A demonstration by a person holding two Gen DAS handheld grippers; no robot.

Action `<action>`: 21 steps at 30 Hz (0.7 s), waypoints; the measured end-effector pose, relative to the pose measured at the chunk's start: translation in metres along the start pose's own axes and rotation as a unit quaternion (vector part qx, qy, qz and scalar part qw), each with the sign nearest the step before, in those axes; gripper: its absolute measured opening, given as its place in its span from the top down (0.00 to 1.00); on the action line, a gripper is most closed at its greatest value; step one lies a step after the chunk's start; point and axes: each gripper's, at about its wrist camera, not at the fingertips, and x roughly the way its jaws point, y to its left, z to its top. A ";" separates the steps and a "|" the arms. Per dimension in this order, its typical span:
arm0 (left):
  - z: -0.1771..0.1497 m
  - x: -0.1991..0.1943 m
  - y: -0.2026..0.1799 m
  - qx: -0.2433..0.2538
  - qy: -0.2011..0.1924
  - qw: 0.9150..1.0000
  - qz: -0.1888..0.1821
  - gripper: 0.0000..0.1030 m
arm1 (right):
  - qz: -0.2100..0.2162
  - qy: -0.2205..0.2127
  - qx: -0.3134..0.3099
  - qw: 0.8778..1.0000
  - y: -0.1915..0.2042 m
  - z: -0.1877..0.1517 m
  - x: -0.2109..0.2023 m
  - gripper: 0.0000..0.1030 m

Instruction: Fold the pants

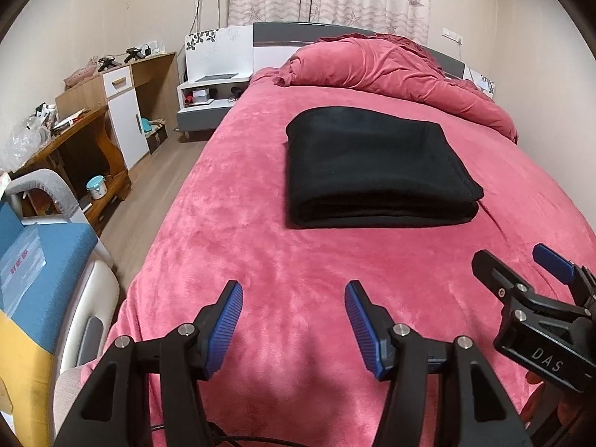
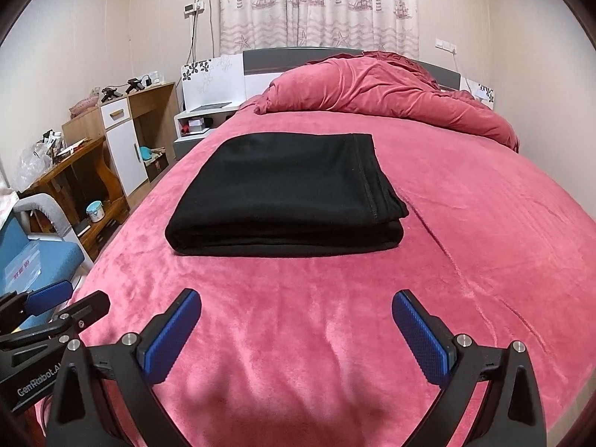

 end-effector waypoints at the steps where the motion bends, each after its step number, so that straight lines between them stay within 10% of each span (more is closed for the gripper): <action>1: 0.000 0.000 0.000 0.000 0.000 1.000 0.000 0.44 | -0.003 -0.001 0.000 1.000 -0.001 0.000 0.000 0.00; 21: 0.003 -0.005 -0.005 0.016 -0.014 0.999 0.026 0.44 | -0.006 -0.004 0.010 1.000 -0.009 -0.002 -0.003 0.00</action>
